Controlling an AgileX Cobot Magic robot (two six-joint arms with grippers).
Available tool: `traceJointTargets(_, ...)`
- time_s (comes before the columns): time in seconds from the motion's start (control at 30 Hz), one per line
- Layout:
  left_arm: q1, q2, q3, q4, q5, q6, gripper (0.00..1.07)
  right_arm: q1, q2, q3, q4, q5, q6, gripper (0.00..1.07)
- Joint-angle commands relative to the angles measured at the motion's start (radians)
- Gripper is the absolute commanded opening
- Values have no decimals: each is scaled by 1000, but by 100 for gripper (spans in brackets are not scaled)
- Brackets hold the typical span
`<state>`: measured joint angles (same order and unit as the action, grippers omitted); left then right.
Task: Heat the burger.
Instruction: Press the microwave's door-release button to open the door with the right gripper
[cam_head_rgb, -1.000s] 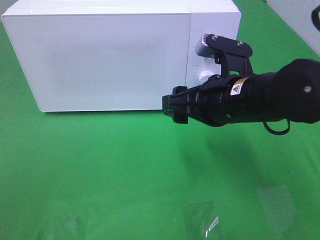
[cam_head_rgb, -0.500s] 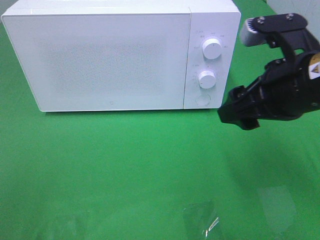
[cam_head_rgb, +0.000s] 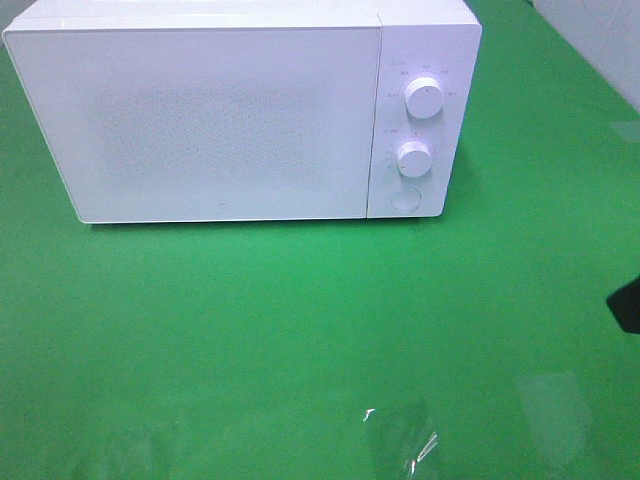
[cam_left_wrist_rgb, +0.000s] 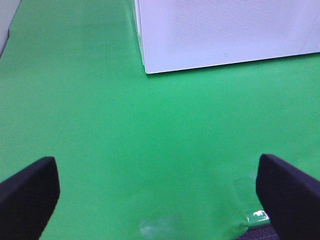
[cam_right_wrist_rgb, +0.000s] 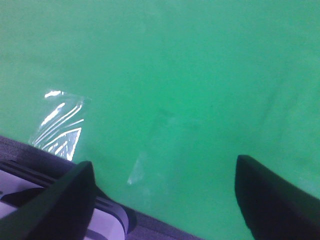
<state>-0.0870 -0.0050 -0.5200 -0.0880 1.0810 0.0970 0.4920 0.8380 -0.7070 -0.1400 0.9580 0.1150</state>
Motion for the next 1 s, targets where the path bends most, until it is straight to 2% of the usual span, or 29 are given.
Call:
traceJointTargets(0.03,1,-19,3,2,-11,-4,100,-4,-95,2,-8,81,14,74)
traceJointTargets(0.33,1,-19,3,2,-11,-4,100,-24,-362,25,-12,111,14,74)
traceJointTargets(0.37,1,-19,3,2,-11,-4,100,-61,-426,53,-16,111,13,74)
traceJointTargets(0.4,1,-19,3,2,-11,-4,100,-61,-426,53,-16,111,13,74)
traceJointTargets(0.47,1,-19,3,2,-11,-4,100,-155,-544,106,-14,100,12,74)
traceJointTargets(0.5,1,-19,3,2,-11,-4,100,-155,-544,106,-14,100,12,74)
traceJointTargets(0.53,1,-19,3,2,-11,-4,100,-200,-610,128,-9,91,14,74)
traceJointTargets(0.63,1,-19,3,2,-11,-4,100,-218,-641,135,-7,85,14,74)
traceJointTargets(0.7,1,-19,3,2,-11,-4,100,-312,-754,165,-2,53,14,74)
traceJointTargets(0.73,1,-19,3,2,-11,-4,100,-312,-754,165,-2,53,14,74)
traceJointTargets(0.77,1,-19,3,2,-11,-4,100,-356,-801,181,-1,28,14,74)
traceJointTargets(0.87,1,-19,3,2,-11,-4,100,-376,-820,187,-1,16,14,74)
traceJointTargets(0.9,1,-19,3,2,-11,-4,100,-422,-870,205,0,-10,14,74)
traceJointTargets(1.0,1,-17,3,1,-11,-4,100,-467,-870,214,11,6,12,74)
